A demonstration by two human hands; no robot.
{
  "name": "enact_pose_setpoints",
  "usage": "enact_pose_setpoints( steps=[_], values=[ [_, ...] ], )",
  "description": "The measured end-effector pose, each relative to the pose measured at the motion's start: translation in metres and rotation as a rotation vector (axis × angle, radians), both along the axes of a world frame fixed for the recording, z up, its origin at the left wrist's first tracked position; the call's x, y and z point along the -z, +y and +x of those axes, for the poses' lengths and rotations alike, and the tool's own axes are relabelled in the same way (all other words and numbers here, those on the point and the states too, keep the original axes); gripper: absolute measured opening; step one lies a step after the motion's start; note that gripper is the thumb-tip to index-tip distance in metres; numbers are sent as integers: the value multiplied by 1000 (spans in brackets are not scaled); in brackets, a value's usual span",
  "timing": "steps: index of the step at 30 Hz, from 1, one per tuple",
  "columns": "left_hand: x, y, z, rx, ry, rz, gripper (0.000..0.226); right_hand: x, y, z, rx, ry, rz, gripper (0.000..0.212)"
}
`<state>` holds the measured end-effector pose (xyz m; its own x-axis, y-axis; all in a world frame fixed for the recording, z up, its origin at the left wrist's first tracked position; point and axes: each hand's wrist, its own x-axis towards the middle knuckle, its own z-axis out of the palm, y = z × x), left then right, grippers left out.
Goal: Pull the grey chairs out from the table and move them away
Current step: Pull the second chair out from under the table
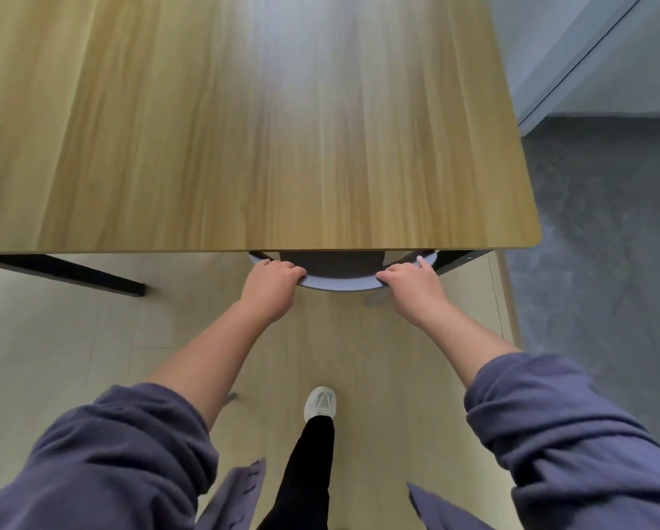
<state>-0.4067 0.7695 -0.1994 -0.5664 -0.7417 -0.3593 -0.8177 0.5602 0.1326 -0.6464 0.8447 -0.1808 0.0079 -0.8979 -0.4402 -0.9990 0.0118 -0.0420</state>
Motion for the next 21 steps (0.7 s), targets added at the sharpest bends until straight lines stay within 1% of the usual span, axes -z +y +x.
enact_pose_setpoints(
  steps=[2, 5, 8, 10, 14, 16, 19, 21],
  values=[
    [2, -6, -3, -7, 9, -6, 43, 7, -8, -3, -27, 8, -15, 43],
    [1, -10, -11, -10, -6, 14, 48, 10, -13, -6, -41, 9, -29, 31],
    [3, -10, -15, -17, -16, 5, 47, 8, -16, -6, -11, -6, -9, 23],
    [5, -7, -15, -33, -27, 12, 45, 6, -17, -6, -36, 2, 27, 22],
    [6, -2, -15, -63, -53, 58, 46, 4, -13, -7, -89, 19, 76, 26],
    [5, 4, -15, -74, -61, 74, 47, 3, -7, -7, -106, 22, 91, 24],
    [6, 21, -11, -88, -67, 100, 47, 2, 8, -5, -142, 38, 119, 29],
    [6, 34, -6, -91, -76, 114, 47, 1, 18, -3, -163, 41, 139, 28]
  ],
)
